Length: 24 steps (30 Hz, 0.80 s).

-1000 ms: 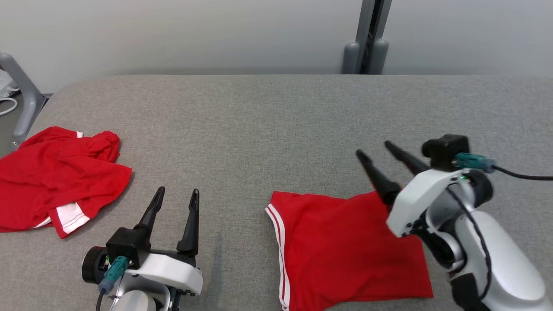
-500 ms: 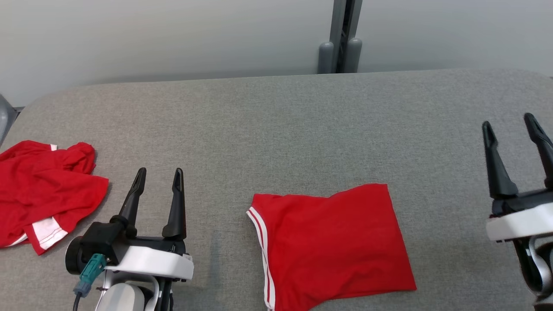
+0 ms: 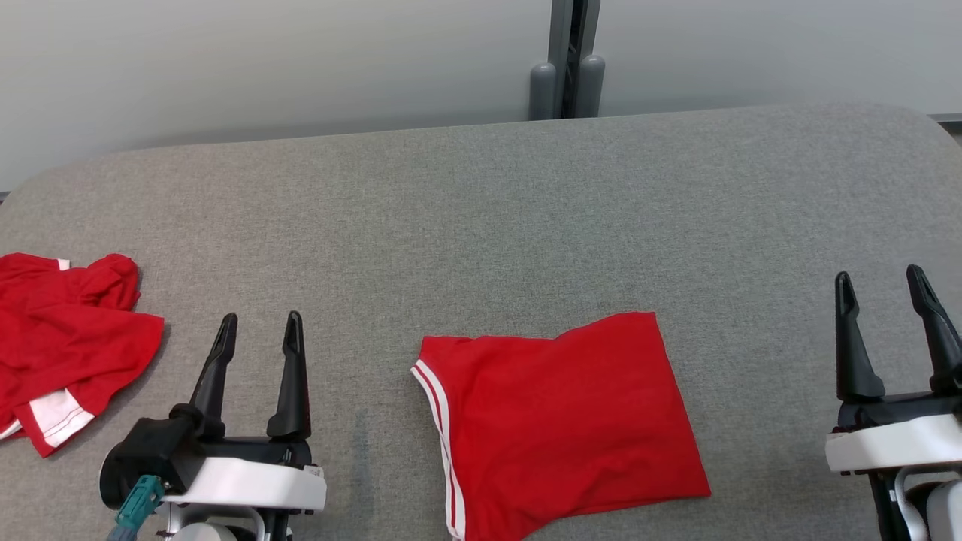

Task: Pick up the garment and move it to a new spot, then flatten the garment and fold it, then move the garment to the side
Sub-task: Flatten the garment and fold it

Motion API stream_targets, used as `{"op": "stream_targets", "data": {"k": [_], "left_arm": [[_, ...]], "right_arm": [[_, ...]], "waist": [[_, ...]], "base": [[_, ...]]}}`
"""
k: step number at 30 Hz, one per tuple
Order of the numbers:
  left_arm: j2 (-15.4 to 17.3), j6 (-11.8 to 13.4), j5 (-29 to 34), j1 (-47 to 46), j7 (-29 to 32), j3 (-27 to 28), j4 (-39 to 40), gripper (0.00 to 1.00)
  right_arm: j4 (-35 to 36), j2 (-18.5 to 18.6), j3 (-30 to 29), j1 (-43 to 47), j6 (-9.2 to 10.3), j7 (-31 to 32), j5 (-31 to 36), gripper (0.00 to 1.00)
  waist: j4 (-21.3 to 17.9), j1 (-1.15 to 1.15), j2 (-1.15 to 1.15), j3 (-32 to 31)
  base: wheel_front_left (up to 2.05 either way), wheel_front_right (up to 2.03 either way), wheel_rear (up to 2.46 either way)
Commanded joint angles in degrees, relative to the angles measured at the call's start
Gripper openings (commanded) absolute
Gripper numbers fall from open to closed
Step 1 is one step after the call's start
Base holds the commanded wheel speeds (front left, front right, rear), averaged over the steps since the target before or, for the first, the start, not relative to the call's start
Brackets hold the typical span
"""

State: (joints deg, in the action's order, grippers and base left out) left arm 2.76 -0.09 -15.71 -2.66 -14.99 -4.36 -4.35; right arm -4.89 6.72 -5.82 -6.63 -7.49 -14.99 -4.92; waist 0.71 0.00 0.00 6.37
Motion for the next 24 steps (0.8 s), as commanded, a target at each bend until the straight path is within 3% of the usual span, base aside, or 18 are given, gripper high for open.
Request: {"op": "stream_targets", "data": {"k": [1, 6, 24], "left_arm": [[0.3, 0.3, 0.2, 0.5, -0.2, 0.4, 0.4, 1.0], [0.2, 0.4, 1.3, 1.7, -0.2, -0.4, 1.1, 1.0], [0.3, 1.2, 0.9, 2.4, -0.2, -1.9, 1.2, 1.0]], "right_arm": [[0.1, 0.0, 0.3, 0.2, 0.0, -0.3, -0.1, 1.0], [0.2, 1.8, 3.8, -0.1, 0.01, -0.3, -1.5, 1.0], [-1.4, 3.6, 5.6, -1.0, 0.0, -0.3, -2.5, 1.0]], "waist": [[0.1, 0.0, 0.0, 0.0], [0.7, 0.0, 0.0, 0.0], [3.5, 0.0, 0.0, -0.2]], "base": [[0.0, 0.0, 0.0], [0.0, 0.0, 0.0], [0.0, 0.0, 0.0]]}}
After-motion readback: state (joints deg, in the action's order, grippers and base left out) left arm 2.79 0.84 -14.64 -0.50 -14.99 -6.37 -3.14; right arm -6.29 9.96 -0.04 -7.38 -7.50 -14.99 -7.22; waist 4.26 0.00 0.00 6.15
